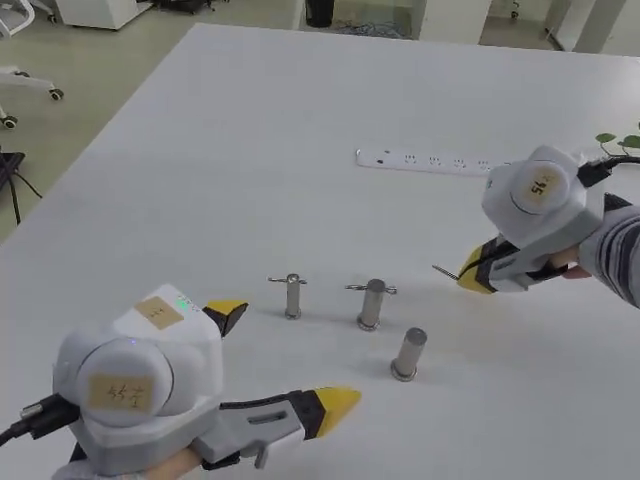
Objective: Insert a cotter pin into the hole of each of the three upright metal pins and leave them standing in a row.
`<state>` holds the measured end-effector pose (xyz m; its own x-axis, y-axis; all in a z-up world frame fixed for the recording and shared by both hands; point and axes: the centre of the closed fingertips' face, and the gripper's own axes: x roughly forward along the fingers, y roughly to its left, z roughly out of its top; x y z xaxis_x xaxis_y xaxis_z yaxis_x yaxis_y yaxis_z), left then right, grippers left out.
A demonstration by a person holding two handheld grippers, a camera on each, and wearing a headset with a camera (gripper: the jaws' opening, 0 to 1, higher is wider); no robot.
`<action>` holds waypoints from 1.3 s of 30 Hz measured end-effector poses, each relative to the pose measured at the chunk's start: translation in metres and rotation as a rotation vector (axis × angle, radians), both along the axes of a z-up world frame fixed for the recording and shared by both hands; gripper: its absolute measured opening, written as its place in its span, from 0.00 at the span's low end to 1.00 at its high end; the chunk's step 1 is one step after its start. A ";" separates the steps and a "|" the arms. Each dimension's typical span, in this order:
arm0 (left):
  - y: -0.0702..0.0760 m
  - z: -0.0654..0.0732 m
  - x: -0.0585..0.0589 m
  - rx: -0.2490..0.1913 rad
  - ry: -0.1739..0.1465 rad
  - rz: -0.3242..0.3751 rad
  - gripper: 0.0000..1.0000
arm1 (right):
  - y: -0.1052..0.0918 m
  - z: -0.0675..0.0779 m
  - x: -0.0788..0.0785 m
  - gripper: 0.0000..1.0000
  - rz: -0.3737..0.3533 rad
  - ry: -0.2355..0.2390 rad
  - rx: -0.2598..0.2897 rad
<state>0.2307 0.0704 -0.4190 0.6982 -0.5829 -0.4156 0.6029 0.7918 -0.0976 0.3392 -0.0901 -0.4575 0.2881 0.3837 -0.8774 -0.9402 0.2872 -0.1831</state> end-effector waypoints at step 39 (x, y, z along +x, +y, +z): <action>-0.053 0.014 -0.013 -0.215 0.188 -0.076 0.38 | 0.062 0.048 -0.107 0.00 0.335 -0.136 0.136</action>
<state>0.2177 0.0179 -0.4046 0.5721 -0.7191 -0.3944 0.6149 0.6943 -0.3740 0.2322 -0.0282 -0.4095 0.2376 0.5863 -0.7744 -0.9557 -0.0015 -0.2944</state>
